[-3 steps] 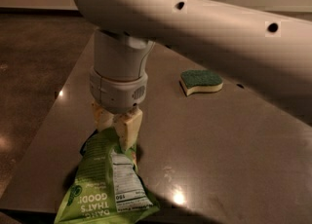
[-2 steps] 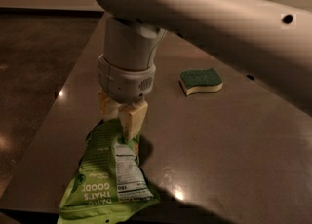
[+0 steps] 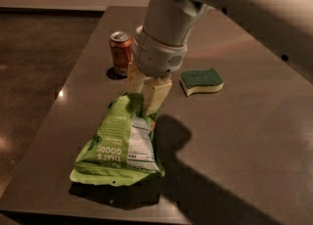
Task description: Move green rice chip bag near sponge
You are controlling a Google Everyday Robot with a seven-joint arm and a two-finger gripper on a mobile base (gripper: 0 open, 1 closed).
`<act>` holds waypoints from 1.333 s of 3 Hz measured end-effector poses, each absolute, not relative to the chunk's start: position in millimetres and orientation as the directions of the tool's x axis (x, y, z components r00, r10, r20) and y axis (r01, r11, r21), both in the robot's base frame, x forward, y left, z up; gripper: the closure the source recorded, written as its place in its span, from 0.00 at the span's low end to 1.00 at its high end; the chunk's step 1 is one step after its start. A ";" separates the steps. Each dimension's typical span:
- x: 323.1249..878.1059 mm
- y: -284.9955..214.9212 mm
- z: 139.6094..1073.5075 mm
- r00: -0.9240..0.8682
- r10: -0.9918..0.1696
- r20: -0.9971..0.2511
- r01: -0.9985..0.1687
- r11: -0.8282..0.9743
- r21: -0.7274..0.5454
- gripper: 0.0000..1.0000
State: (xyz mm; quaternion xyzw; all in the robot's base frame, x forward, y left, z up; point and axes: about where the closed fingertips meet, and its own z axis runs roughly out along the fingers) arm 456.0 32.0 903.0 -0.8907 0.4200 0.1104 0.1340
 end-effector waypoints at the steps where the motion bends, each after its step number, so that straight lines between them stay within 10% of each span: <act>1: 482.4 -3.1 909.9 0.536 -0.773 -0.338 -0.843 -0.512 -0.165 1.00; 4: 530.9 -120.4 907.3 0.340 -0.871 -0.354 -0.939 -0.295 -0.176 1.00</act>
Offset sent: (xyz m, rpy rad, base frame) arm 0.0683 -0.1253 0.0092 0.0621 0.0146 -0.3109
